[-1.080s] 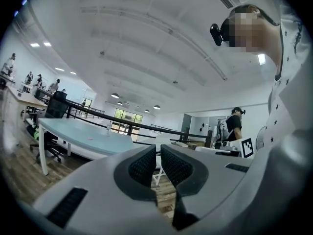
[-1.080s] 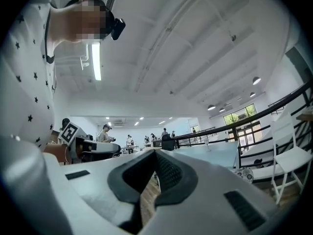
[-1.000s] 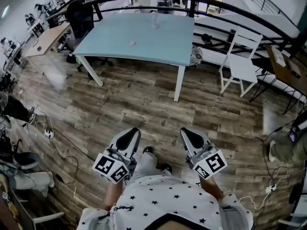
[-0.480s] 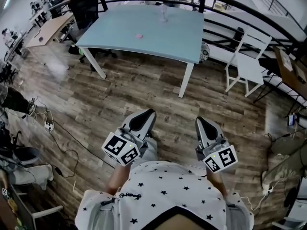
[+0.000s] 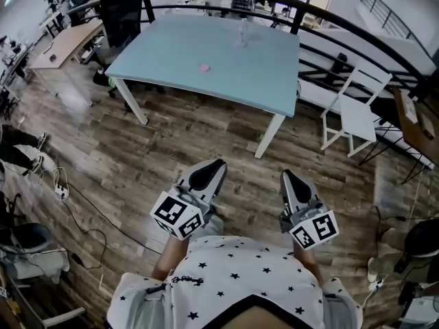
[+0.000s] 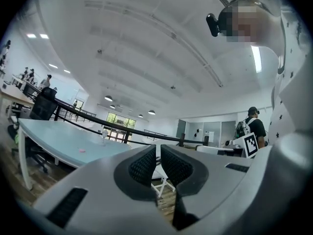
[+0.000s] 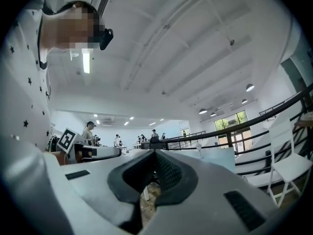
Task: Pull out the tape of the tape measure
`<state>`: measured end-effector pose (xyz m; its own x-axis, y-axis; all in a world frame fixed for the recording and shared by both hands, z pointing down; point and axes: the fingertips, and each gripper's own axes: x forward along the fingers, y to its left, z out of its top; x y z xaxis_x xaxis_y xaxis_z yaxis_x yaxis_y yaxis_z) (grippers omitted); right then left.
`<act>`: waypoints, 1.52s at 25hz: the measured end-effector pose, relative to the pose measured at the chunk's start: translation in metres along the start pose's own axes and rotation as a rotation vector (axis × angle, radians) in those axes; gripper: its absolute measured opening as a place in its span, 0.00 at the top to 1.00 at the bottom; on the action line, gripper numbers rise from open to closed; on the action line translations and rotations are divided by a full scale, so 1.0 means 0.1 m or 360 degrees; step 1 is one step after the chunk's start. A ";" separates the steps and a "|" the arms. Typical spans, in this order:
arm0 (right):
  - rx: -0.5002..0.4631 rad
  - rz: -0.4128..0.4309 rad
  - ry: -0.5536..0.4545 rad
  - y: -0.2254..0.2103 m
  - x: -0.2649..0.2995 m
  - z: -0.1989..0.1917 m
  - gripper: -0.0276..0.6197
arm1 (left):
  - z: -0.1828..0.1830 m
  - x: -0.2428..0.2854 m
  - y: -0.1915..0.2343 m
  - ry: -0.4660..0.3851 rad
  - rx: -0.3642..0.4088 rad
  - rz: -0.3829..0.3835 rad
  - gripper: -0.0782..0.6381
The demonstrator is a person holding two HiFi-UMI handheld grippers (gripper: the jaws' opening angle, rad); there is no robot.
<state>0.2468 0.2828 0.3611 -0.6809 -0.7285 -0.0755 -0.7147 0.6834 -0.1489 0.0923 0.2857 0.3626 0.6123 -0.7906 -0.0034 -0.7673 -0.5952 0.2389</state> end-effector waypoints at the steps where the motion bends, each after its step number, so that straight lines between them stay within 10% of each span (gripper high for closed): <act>1: 0.0007 0.0009 0.0004 0.00 0.14 -0.01 0.96 | 0.02 0.01 0.11 0.0005 -0.0005 0.0007 0.82; 27: 0.0006 0.0013 0.0119 0.08 2.01 -0.20 0.96 | 0.38 0.10 1.94 0.0063 0.0009 0.0048 0.82; 38: 0.0022 0.0157 0.0144 -0.21 2.74 -0.28 0.96 | 0.44 0.18 2.51 0.0045 -0.0002 0.0269 0.82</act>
<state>0.0707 0.0708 0.3715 -0.7600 -0.6499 -0.0013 -0.6416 0.7505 -0.1585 -0.0981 0.1156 0.3800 0.4798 -0.8750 0.0643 -0.8594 -0.4539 0.2353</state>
